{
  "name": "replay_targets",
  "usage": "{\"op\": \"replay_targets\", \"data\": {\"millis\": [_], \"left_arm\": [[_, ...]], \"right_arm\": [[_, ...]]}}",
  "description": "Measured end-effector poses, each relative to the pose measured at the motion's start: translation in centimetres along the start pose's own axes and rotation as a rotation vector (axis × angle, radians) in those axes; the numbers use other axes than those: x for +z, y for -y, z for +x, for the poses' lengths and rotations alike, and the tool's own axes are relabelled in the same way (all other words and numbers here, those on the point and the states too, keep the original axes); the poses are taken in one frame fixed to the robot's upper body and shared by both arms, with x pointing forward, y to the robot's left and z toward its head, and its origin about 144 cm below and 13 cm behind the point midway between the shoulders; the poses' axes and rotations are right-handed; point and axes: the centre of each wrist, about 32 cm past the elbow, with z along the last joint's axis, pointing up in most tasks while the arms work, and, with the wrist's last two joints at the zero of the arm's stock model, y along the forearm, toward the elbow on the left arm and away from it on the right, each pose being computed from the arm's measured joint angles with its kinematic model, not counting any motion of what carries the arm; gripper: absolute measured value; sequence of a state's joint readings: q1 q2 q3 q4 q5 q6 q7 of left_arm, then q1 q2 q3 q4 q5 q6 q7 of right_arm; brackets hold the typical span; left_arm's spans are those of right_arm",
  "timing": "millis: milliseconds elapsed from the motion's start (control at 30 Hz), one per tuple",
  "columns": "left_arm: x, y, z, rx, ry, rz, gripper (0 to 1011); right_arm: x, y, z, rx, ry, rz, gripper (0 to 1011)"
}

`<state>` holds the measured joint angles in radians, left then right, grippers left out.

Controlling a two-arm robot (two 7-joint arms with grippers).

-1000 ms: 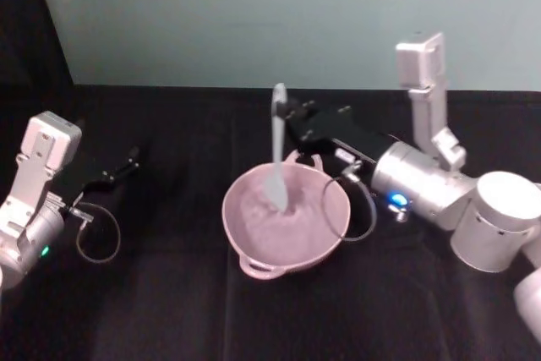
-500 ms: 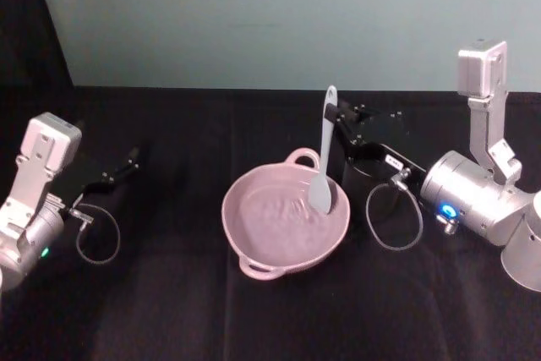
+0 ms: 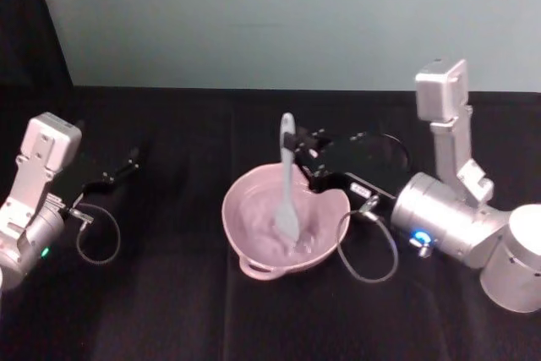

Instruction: Use the one hand to pick up the spoon and stir the clear water in the bowl.

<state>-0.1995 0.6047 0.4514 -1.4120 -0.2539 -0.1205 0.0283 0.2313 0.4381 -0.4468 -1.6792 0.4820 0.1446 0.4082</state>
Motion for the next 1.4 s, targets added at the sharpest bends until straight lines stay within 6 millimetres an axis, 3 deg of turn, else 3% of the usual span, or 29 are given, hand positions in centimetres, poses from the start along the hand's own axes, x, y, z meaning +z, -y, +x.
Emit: {"op": "replay_targets", "data": {"millis": [433, 833, 1067, 1400], "left_arm": [[0.0, 0.0, 0.0, 0.0, 0.0, 0.0, 1011], [0.0, 0.0, 0.0, 0.0, 0.0, 0.0, 1011], [0.0, 0.0, 0.0, 0.0, 0.0, 0.0, 1011], [0.0, 0.0, 0.0, 0.0, 0.0, 0.0, 1011]], "right_arm": [[-0.4, -2.6, -1.3, 0.061, -0.022, 0.017, 111], [-1.3, -4.3, 1.7, -0.008, -0.062, 0.031, 111], [-1.5, -2.8, 3.6, -0.099, -0.072, 0.035, 111], [-1.0, 0.1, 3.4, -0.146, -0.06, 0.048, 111]]}}
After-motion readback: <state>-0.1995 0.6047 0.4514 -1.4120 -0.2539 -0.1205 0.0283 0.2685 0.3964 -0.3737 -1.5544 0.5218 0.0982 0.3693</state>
